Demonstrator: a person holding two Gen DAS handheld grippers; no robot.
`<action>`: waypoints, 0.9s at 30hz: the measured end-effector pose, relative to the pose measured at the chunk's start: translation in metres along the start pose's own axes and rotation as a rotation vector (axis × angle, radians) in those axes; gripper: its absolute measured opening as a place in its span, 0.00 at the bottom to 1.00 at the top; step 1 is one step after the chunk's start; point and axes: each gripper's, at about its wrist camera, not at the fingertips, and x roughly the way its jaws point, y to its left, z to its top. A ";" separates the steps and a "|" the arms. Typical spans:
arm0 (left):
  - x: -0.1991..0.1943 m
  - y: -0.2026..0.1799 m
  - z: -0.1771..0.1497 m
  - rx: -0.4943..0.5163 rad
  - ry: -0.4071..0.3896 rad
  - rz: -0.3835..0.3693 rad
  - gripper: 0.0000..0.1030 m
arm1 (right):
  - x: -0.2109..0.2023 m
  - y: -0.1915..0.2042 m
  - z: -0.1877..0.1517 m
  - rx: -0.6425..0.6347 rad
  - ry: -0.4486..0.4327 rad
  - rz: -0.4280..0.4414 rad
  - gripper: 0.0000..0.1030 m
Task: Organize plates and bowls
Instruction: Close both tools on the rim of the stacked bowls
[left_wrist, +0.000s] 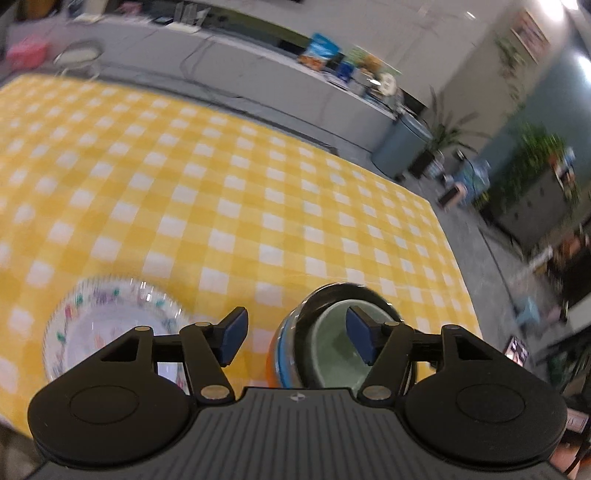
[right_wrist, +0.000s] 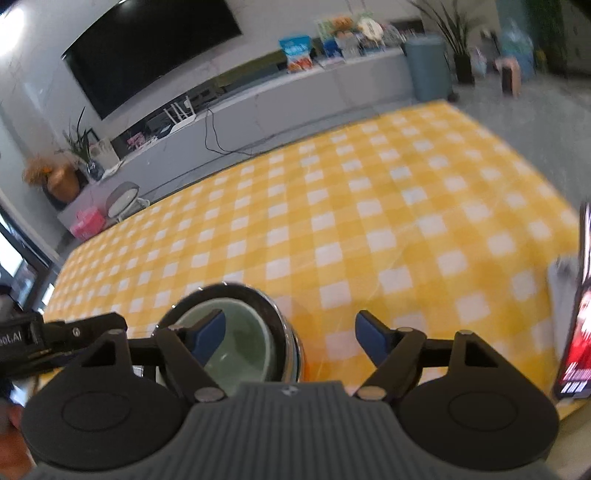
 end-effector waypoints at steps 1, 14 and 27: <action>0.003 0.004 -0.003 -0.026 0.001 -0.003 0.70 | 0.003 -0.005 -0.002 0.030 0.009 0.006 0.74; 0.033 0.026 -0.029 -0.145 0.041 -0.060 0.70 | 0.033 -0.041 -0.017 0.342 0.176 0.134 0.74; 0.057 0.031 -0.039 -0.204 0.107 -0.102 0.67 | 0.054 -0.033 -0.027 0.340 0.271 0.163 0.73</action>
